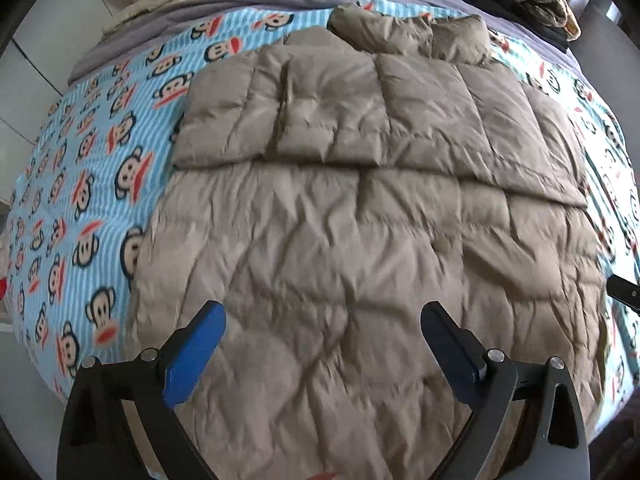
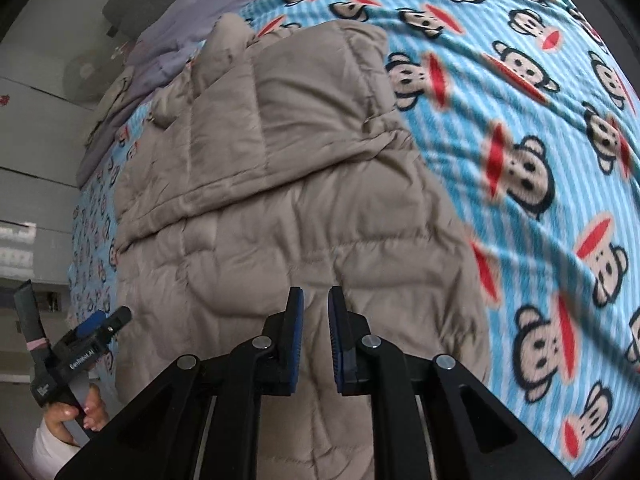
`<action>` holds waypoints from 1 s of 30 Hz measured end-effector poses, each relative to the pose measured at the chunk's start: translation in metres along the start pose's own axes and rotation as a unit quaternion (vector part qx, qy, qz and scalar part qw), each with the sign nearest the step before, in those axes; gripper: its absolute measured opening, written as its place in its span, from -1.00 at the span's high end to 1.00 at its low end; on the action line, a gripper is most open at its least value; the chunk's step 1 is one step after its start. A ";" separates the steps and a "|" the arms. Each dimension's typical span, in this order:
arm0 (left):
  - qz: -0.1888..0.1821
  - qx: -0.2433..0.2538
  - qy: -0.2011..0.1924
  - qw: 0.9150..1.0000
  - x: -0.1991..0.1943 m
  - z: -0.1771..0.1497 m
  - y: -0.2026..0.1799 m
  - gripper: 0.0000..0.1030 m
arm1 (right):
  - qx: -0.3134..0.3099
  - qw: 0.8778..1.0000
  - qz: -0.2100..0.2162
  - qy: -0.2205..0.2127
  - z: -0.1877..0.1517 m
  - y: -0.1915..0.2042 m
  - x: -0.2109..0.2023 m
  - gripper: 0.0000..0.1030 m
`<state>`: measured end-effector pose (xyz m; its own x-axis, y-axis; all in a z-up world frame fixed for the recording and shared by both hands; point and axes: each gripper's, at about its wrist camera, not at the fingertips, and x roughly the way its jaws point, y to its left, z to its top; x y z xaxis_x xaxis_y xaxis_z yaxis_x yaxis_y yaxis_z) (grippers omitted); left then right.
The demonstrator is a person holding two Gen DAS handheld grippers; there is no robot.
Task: Fold large clothes
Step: 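Open both tools and pull them back from the folded jacket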
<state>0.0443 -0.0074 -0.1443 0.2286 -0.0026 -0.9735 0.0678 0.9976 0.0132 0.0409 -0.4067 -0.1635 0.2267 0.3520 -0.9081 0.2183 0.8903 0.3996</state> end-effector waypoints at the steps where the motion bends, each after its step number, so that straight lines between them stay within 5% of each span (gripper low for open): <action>1: 0.002 0.000 0.002 1.000 -0.003 -0.004 0.000 -0.91 | -0.002 1.000 0.000 0.003 -0.004 0.004 -0.001 0.65; 4: 0.004 0.004 0.005 1.000 -0.011 -0.013 0.000 -0.92 | -0.016 1.000 -0.004 0.004 -0.015 0.016 -0.007 0.18; 6: 0.004 0.007 0.007 1.000 -0.015 -0.019 0.001 -0.92 | -0.023 1.000 -0.007 -0.002 -0.023 0.026 -0.009 -0.39; 8: -0.002 0.012 0.010 1.000 -0.017 -0.025 0.006 -0.92 | -0.021 1.000 0.000 -0.004 -0.032 0.032 -0.011 -0.55; 17: -0.036 0.039 0.026 0.998 -0.022 -0.050 0.032 -0.92 | 0.031 0.999 -0.001 -0.026 -0.077 0.046 -0.018 -0.61; 20: -0.040 0.053 0.025 0.997 -0.024 -0.056 0.040 -0.92 | 0.055 0.998 0.003 -0.032 -0.093 0.049 -0.019 -0.99; 30: -0.031 0.089 0.023 0.995 -0.029 -0.078 0.070 -0.91 | 0.117 0.993 0.011 -0.023 -0.145 0.062 -0.028 -0.99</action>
<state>-0.0329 0.0679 -0.1330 0.1735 -0.0562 -0.9832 0.2514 0.9678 -0.0110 -0.0897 -0.3194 -0.1313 0.2753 0.3524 -0.8945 0.4266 0.7890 0.4421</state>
